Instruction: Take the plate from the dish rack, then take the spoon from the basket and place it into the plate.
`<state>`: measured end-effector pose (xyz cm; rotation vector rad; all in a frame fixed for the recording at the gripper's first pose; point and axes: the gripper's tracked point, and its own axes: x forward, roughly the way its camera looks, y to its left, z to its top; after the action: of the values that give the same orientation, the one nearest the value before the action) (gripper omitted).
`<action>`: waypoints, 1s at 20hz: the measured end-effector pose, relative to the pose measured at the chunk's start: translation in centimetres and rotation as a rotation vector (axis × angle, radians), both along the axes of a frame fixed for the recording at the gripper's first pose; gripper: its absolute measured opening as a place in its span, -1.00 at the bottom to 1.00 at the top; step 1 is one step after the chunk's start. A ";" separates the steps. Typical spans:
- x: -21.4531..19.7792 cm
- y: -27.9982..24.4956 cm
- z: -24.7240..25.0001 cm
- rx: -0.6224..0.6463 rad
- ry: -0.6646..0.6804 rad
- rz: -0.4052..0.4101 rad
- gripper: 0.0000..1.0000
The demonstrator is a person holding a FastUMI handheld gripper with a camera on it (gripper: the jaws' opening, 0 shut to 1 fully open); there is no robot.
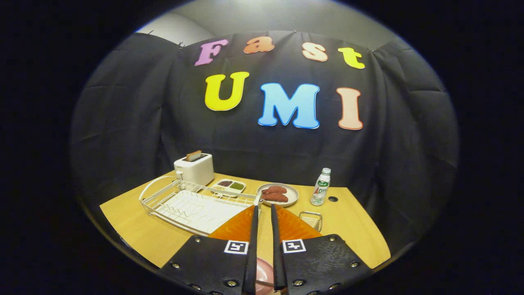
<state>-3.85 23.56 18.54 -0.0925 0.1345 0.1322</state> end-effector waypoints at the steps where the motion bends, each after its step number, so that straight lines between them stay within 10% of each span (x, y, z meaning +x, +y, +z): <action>1: 0.1 -1.3 0.6 0.012 -0.014 -0.020 -0.68; 2: -0.1 -2.3 1.4 0.026 -0.027 -0.036 -0.66; 5: 0.2 -5.4 2.3 0.041 -0.053 -0.087 0.97; 20: 3.3 -18.4 1.6 0.139 -0.110 -0.148 0.93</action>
<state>-0.52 5.18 20.14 0.0484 0.0218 -0.0112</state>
